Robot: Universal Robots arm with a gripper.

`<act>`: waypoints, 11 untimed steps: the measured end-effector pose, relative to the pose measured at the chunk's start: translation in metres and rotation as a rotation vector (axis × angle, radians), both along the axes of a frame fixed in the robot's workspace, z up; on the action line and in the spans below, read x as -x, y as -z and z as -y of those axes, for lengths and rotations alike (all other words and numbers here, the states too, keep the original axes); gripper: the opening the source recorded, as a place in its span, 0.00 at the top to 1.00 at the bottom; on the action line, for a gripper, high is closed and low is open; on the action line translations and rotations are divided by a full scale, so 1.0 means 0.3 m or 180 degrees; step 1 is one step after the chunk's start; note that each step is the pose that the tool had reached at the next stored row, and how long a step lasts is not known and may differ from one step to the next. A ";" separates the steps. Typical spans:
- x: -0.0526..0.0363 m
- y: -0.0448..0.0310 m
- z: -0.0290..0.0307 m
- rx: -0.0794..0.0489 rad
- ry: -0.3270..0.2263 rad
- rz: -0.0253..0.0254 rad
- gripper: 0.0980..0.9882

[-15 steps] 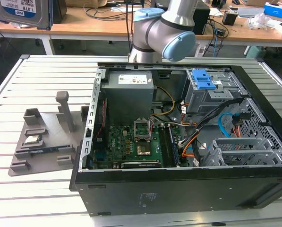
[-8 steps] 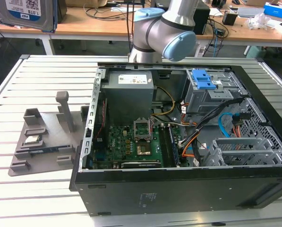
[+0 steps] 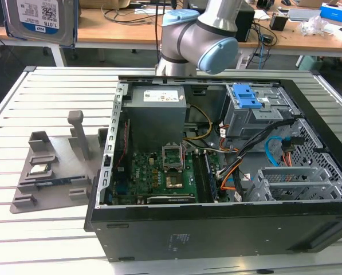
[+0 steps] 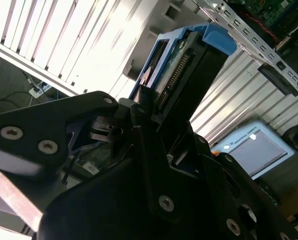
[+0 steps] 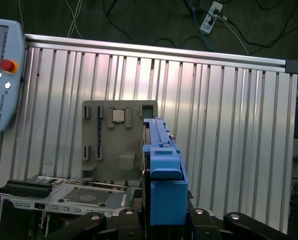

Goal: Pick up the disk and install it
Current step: 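Pick up the disk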

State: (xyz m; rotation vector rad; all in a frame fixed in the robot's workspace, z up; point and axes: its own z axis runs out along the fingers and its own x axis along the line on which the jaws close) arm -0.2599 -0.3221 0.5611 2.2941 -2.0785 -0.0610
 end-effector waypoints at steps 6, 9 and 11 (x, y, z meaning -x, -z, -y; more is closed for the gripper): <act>-0.019 0.065 0.000 0.0000 0.0000 0.0000 0.70; -0.024 0.093 0.000 0.0000 0.0000 0.0000 0.70; -0.027 0.111 0.000 0.0001 0.0000 -0.0001 0.70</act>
